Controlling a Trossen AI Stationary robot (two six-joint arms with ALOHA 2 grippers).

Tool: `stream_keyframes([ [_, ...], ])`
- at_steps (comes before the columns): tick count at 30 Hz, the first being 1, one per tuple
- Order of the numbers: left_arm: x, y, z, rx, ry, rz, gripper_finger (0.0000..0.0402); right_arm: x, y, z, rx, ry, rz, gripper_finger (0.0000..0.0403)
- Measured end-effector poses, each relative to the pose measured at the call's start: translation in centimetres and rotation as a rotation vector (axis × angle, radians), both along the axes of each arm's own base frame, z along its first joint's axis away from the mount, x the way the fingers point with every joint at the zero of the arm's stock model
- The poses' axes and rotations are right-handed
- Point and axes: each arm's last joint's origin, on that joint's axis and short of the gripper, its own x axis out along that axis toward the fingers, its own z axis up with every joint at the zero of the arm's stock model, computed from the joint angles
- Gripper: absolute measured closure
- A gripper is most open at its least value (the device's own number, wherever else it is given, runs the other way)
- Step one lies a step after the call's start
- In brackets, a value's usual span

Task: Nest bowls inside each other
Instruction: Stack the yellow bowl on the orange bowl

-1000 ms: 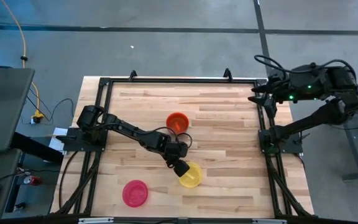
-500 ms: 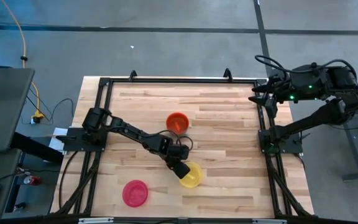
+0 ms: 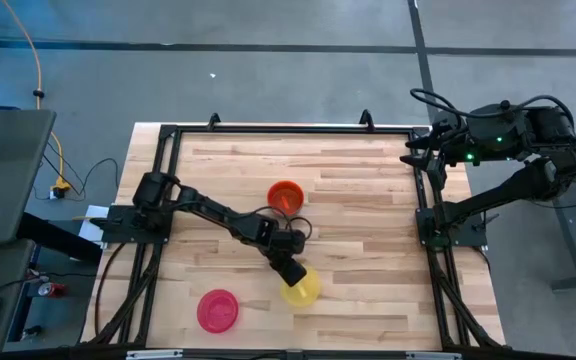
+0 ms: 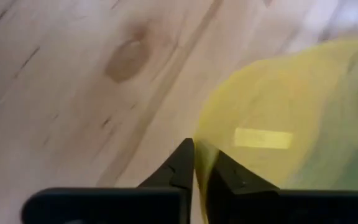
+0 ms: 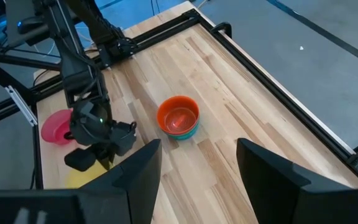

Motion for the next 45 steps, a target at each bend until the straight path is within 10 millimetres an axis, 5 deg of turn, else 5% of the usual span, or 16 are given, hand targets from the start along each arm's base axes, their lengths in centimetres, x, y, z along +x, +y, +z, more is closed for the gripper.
stream_keyframes([
  [14, -2.3, 4.9, 4.9, 0.079, -0.010, -0.007, 0.0400, 0.1, 0.0, -0.1, -0.006, 0.013, -0.006, 0.0203],
  [27, -6.9, 13.8, 9.0, 0.222, 0.024, 0.097, 0.0401, 2.7, 0.1, -3.1, 0.014, 0.124, -0.018, 0.0203],
  [36, -9.1, 19.0, 9.2, 0.302, 0.049, 0.209, 0.0401, 3.5, 0.3, -3.8, 0.053, 0.032, 0.022, 0.0203],
  [45, -9.2, 20.0, 8.1, 0.348, 0.100, 0.223, 0.0402, 3.4, 0.3, -3.7, 0.051, 0.013, 0.021, 0.0203],
])
